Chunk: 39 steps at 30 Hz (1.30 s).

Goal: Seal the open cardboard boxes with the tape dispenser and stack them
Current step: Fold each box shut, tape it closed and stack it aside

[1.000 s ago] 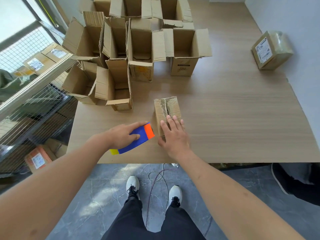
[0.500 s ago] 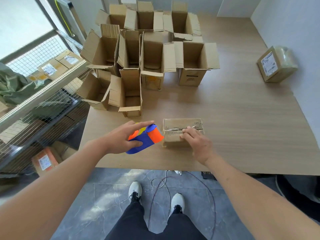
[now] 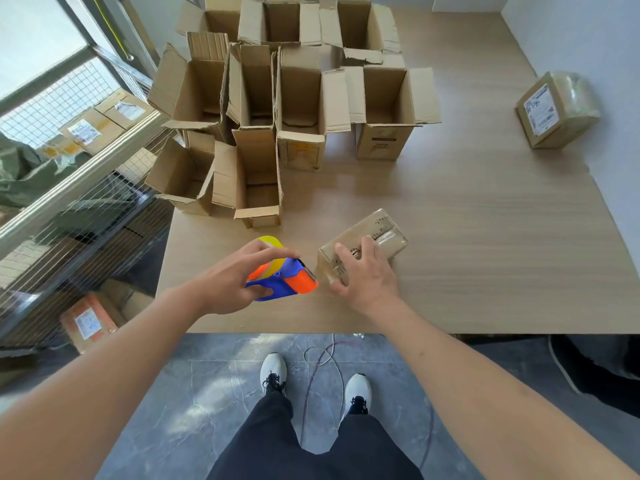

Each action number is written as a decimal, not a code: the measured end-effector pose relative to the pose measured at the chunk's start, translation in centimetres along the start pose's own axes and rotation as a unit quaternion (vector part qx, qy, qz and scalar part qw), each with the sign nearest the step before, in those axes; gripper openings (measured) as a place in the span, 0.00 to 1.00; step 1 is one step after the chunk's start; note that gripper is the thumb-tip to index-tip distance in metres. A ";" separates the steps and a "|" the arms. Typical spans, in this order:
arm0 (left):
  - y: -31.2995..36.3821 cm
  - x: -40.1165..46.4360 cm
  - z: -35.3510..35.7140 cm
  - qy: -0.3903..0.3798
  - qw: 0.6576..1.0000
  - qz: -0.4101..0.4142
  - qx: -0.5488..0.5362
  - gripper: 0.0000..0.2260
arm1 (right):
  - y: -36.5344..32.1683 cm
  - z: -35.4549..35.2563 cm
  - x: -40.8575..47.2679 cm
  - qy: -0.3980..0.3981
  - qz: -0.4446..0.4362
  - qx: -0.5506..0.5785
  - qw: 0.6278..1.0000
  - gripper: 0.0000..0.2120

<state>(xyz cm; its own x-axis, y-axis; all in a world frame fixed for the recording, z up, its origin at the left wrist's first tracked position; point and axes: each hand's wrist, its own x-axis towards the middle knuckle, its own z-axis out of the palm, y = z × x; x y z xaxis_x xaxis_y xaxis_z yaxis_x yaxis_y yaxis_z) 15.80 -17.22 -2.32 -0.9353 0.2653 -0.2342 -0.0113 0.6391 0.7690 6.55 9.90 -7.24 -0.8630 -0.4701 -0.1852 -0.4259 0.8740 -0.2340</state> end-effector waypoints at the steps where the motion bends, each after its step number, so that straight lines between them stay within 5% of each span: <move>1: -0.1 0.0 0.1 -0.001 1.000 0.002 -0.003 0.38 | 0.5 -0.1 -0.1 -0.024 -0.022 0.007 0.999 0.30; 8: 0.0 -0.1 0.9 -0.005 1.000 0.009 0.001 0.39 | 2.6 -2.6 0.1 -0.093 -0.119 0.077 0.985 0.33; 11: 0.4 -0.1 0.9 -0.001 1.000 0.008 0.003 0.39 | 2.1 -3.7 -0.3 -0.079 -0.143 0.173 0.971 0.22; 14: 1.0 -0.1 0.8 0.006 1.000 0.015 0.006 0.39 | -0.3 -5.2 -1.4 -0.086 -0.075 0.418 0.901 0.08; 17: 1.5 -0.2 0.8 0.004 1.000 0.019 0.012 0.39 | -1.7 -6.0 -1.9 -0.119 -0.028 0.528 0.840 0.09; 30: 4.1 -0.8 0.5 -0.028 0.998 0.041 0.040 0.41 | -1.7 -5.7 -3.5 -0.119 0.001 0.617 0.778 0.09; 35: 5.1 -1.0 -0.1 -0.059 0.996 0.017 0.059 0.39 | -1.0 -6.2 -3.6 -0.158 0.044 0.635 0.755 0.17; 39: 5.8 -1.1 -0.3 -0.070 0.995 0.006 0.068 0.38 | -0.9 -5.9 -3.8 -0.122 0.019 0.601 0.790 0.09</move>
<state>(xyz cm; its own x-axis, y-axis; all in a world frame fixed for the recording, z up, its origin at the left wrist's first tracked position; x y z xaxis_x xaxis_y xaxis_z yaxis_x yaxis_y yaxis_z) 16.64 -14.05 2.60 -0.8767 0.3653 -0.3130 0.0568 0.7247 0.6867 8.60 11.65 -0.72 -0.7288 -0.5835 -0.3582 0.2915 0.2090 -0.9335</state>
